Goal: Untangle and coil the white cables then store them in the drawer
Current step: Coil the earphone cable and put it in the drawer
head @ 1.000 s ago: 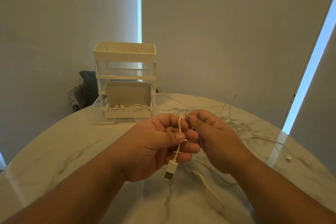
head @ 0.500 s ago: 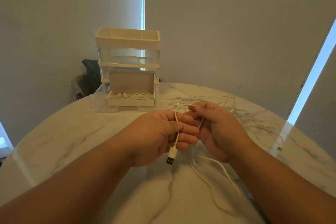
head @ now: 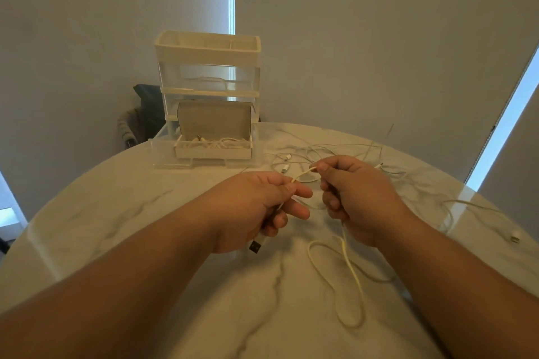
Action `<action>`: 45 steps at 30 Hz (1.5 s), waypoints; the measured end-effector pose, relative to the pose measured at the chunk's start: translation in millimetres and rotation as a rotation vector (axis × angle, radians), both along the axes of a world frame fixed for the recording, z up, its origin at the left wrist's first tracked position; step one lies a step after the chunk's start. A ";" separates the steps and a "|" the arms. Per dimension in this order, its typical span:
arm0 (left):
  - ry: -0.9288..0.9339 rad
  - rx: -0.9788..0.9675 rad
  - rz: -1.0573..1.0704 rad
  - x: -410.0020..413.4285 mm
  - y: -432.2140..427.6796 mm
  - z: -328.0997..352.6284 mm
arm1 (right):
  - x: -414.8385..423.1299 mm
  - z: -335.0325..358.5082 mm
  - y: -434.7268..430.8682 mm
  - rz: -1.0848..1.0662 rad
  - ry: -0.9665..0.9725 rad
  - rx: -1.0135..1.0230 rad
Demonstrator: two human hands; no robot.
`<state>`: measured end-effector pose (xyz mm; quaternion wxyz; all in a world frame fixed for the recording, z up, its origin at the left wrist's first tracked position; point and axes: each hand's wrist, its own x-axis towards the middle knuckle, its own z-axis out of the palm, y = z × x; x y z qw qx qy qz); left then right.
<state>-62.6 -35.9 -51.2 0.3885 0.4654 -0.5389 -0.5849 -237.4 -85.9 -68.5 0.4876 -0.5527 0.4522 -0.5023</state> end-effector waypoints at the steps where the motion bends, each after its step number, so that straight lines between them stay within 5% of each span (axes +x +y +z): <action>1: -0.013 0.001 0.003 0.1 -0.3 -0.3 | 0.0 -1.2 -1.4 0.011 -0.016 0.010; 7: -0.005 0.034 -0.022 0.9 -0.3 -1.9 | -2.6 -7.2 -8.9 -0.003 0.101 -0.031; 15: 0.039 0.111 -0.115 3.6 2.6 0.3 | -0.2 -11.7 -10.7 -0.020 0.002 0.051; 23: -0.025 0.070 -0.254 5.3 5.5 1.5 | 2.5 -5.3 0.5 -0.115 0.275 -0.271; 32: 0.360 -0.055 -0.143 7.8 6.9 13.2 | 10.8 -8.7 8.0 -0.030 0.437 -0.225; 39: 0.530 -0.143 -0.069 15.6 9.7 23.6 | 18.9 -7.6 18.1 0.143 0.502 -0.216; 45: 0.516 -0.166 -0.031 21.8 6.4 24.4 | 24.1 -4.8 26.0 0.219 0.372 -0.081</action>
